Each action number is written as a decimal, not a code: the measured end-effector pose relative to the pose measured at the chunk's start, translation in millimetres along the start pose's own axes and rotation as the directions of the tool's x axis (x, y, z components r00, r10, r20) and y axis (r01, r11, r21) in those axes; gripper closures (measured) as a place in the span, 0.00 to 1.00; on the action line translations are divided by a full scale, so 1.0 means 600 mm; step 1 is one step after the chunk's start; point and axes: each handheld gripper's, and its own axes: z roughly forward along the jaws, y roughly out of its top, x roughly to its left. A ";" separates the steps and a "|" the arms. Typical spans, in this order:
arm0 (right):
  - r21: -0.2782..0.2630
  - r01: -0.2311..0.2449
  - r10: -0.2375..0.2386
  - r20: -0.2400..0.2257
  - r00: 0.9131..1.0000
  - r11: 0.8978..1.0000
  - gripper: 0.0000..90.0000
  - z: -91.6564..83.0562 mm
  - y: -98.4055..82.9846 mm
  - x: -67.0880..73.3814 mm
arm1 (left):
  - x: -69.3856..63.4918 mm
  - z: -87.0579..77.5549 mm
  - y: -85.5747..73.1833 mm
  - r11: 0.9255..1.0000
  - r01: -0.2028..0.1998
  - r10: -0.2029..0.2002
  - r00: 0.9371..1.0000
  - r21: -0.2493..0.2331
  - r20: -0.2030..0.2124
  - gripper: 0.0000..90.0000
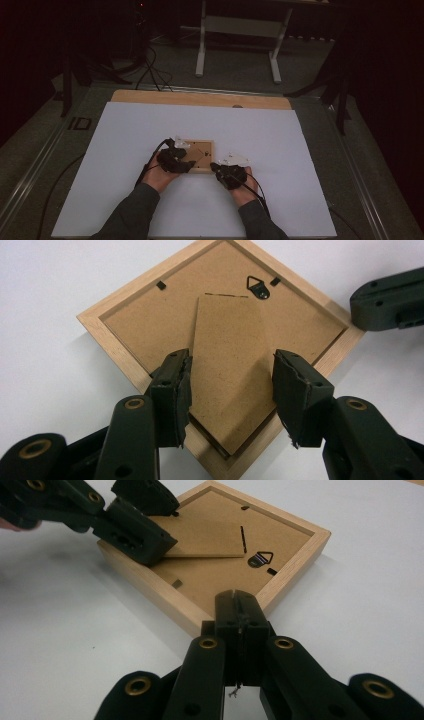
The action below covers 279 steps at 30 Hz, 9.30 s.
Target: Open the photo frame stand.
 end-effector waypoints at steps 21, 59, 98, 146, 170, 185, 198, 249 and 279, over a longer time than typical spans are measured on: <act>0.000 0.005 -0.005 -0.001 1.000 1.000 1.00 0.000 0.000 0.000 | -0.005 0.005 -0.006 1.000 -0.015 0.015 0.999 0.005 -0.036 0.49; -0.001 0.008 -0.008 0.002 1.000 1.000 1.00 0.000 0.000 0.001 | 0.022 0.007 0.024 0.990 0.131 -0.137 0.985 0.058 0.106 0.53; -0.001 0.018 -0.018 0.007 1.000 1.000 1.00 0.000 0.000 0.002 | 0.040 0.003 0.033 0.976 0.210 -0.217 0.960 0.061 0.179 0.51; -0.046 -0.030 0.030 0.003 1.000 0.999 0.73 -0.042 0.028 -0.031 | -0.022 -0.019 0.024 0.999 0.001 -0.002 1.000 -0.036 -0.010 0.58; -0.037 -0.111 0.109 -0.050 0.993 0.993 0.61 -0.042 0.067 -0.072 | -0.050 -0.030 -0.004 0.990 -0.059 0.048 0.995 -0.125 -0.087 0.58; -0.005 -0.122 0.121 -0.068 0.990 0.993 0.59 -0.019 0.086 -0.080 | -0.058 -0.032 -0.013 0.986 -0.070 0.054 0.992 -0.148 -0.110 0.58; 0.011 -0.155 0.155 -0.101 0.983 0.988 0.58 0.013 0.090 -0.087 | -0.068 -0.034 -0.027 0.980 -0.074 0.049 0.989 -0.183 -0.138 0.58; 0.014 -0.158 0.156 -0.265 0.952 0.987 0.62 0.011 0.087 -0.092 | -0.016 -0.040 -0.045 0.985 0.105 -0.075 0.974 -0.134 0.212 0.73; -0.088 -0.113 0.098 -0.162 0.982 0.990 0.68 -0.014 0.115 -0.086 | -0.015 -0.002 0.003 0.993 0.004 0.007 0.996 -0.121 0.093 0.90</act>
